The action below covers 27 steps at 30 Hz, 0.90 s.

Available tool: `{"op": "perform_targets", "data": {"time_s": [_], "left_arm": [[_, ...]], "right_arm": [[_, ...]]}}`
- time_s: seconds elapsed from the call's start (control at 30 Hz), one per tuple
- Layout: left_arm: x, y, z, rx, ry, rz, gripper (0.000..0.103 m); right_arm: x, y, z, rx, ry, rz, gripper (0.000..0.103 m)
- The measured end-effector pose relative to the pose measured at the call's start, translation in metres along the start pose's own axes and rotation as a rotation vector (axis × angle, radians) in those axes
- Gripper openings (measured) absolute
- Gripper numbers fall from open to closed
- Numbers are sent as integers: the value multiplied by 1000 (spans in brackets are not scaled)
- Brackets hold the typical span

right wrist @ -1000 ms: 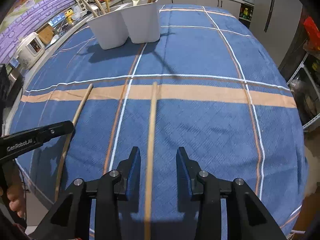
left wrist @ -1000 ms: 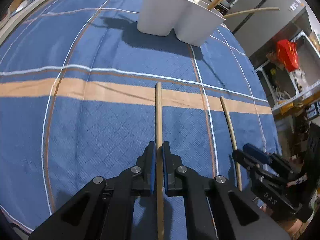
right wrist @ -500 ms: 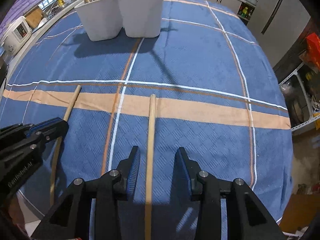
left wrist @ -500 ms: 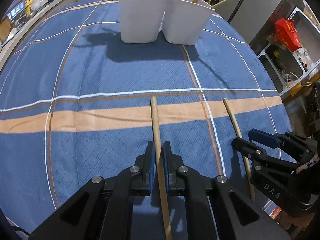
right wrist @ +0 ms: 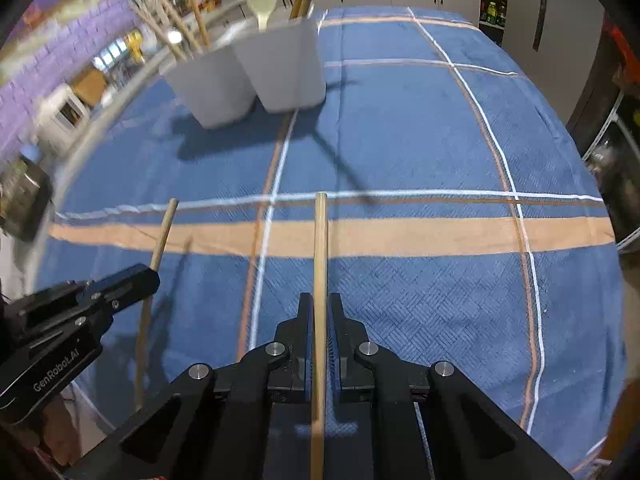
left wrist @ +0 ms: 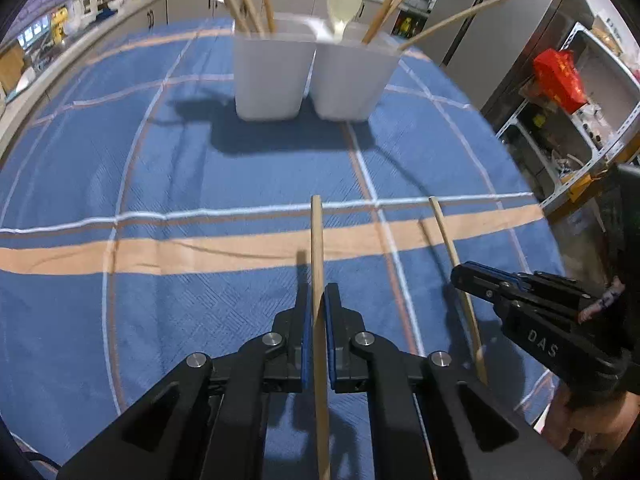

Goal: Organize utensils
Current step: 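Lift the held chopsticks off the tablecloth with both grippers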

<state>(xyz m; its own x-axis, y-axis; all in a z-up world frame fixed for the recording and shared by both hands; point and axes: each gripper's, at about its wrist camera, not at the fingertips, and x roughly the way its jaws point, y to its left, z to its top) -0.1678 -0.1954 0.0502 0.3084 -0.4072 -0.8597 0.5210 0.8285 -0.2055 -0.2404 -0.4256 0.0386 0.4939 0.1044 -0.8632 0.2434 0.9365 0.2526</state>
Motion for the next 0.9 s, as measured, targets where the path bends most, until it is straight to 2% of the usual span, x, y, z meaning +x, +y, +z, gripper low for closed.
{"op": "perform_targets", "data": {"time_s": [0.3, 0.9], "left_arm": [[-40, -4, -4, -12, -92, -4, 6], [-91, -11, -12, -5, -205, 53, 6]], "right_arm": [[-35, 5, -7, 23, -122, 61, 7], [-91, 23, -22, -18, -284, 75, 7]]}}
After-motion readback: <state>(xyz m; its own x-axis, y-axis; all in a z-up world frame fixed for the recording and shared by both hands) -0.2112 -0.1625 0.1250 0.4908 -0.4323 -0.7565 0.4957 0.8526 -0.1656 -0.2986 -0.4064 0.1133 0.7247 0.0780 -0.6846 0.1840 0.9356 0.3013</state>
